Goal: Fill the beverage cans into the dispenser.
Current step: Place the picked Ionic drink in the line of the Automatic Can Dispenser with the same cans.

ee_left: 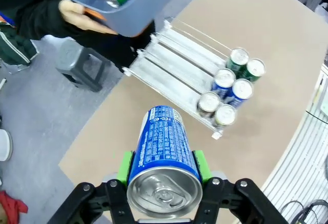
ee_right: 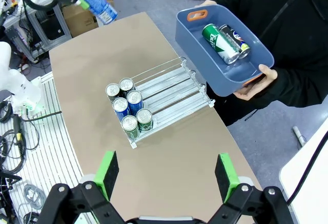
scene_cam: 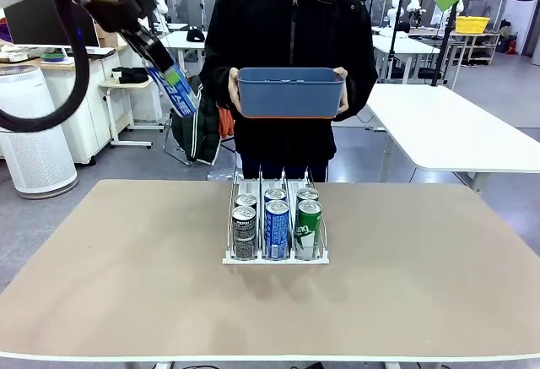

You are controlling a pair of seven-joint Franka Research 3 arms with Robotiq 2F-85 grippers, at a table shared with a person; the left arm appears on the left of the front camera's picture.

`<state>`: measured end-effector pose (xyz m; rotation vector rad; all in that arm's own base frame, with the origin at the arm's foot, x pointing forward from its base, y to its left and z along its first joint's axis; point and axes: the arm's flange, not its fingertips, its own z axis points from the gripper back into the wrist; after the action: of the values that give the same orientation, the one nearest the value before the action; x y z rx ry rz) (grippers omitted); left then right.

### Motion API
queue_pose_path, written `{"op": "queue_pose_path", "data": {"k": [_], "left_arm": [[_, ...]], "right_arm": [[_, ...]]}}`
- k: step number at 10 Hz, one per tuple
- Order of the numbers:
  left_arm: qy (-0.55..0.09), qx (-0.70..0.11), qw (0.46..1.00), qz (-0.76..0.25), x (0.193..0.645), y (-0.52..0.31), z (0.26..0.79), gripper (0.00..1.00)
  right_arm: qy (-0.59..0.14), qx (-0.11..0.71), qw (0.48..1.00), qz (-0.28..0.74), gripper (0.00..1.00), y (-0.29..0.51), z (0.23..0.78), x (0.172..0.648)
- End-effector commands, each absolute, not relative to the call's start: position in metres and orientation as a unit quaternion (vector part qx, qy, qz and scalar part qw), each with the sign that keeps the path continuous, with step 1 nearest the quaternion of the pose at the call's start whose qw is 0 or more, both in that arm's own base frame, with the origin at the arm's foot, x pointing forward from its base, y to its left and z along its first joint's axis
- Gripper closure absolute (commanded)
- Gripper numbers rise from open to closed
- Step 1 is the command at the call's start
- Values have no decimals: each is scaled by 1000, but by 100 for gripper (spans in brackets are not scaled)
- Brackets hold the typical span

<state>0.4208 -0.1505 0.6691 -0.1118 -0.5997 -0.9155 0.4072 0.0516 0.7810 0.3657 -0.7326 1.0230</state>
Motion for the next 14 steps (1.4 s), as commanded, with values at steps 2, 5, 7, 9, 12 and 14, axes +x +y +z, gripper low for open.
{"op": "queue_pose_path", "data": {"k": [2,5,7,9,12,14], "left_arm": [[-255,-108,843,-461,400,-176,633,43],[-247,-121,830,-486,400,-175,632,43],[-240,-101,845,-467,396,-192,620,43],[-240,-101,845,-467,396,-192,620,43],[-253,-64,873,-411,393,-207,617,43],[-262,-45,875,-404,375,-237,606,43]], "right_arm": [[-341,175,791,476,0,52,781,408],[-341,175,791,476,0,52,781,408],[-341,175,791,476,0,52,781,408],[-341,175,791,476,0,52,781,408],[-341,175,791,476,0,52,781,408],[-341,175,791,476,0,52,781,408]]}}
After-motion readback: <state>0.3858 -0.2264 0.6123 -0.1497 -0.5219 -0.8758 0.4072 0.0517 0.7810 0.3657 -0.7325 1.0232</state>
